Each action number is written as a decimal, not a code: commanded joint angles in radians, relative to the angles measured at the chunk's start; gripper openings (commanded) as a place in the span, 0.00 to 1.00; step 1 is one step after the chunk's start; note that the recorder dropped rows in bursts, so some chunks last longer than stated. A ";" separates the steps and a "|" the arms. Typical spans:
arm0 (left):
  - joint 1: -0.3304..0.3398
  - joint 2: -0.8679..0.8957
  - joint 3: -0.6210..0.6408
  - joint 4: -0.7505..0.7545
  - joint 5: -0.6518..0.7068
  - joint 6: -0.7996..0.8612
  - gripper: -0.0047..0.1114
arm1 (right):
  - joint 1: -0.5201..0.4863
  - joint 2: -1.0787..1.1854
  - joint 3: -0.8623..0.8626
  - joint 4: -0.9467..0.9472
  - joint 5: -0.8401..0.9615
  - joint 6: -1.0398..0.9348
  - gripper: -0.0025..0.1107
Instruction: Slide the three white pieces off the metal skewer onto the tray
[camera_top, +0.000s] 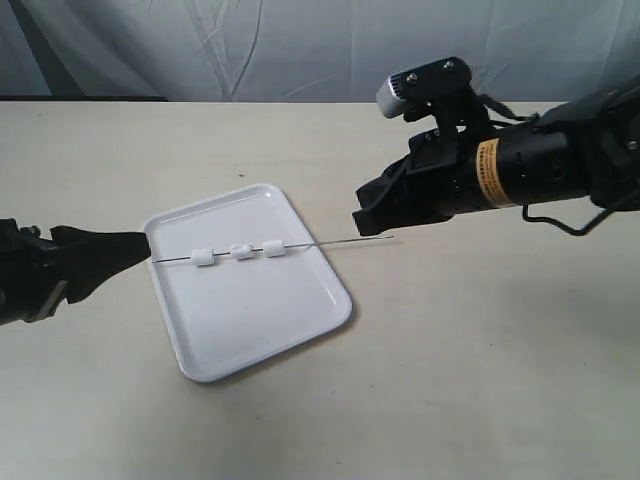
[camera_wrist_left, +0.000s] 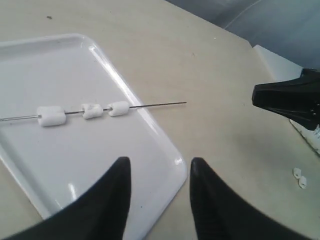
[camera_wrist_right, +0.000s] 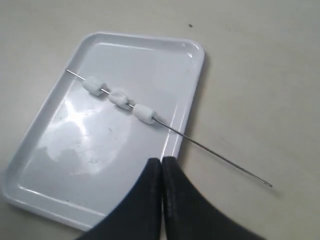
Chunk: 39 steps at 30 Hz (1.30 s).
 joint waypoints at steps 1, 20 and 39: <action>-0.003 0.055 -0.007 -0.013 0.003 -0.004 0.37 | 0.001 0.061 -0.040 0.001 0.011 -0.013 0.03; -0.003 0.116 -0.007 -0.011 -0.115 -0.009 0.37 | -0.001 -0.058 -0.040 0.001 0.053 -0.745 0.03; -0.003 0.116 -0.007 -0.011 -0.102 0.055 0.37 | -0.001 -0.066 -0.040 0.288 0.842 -1.224 0.02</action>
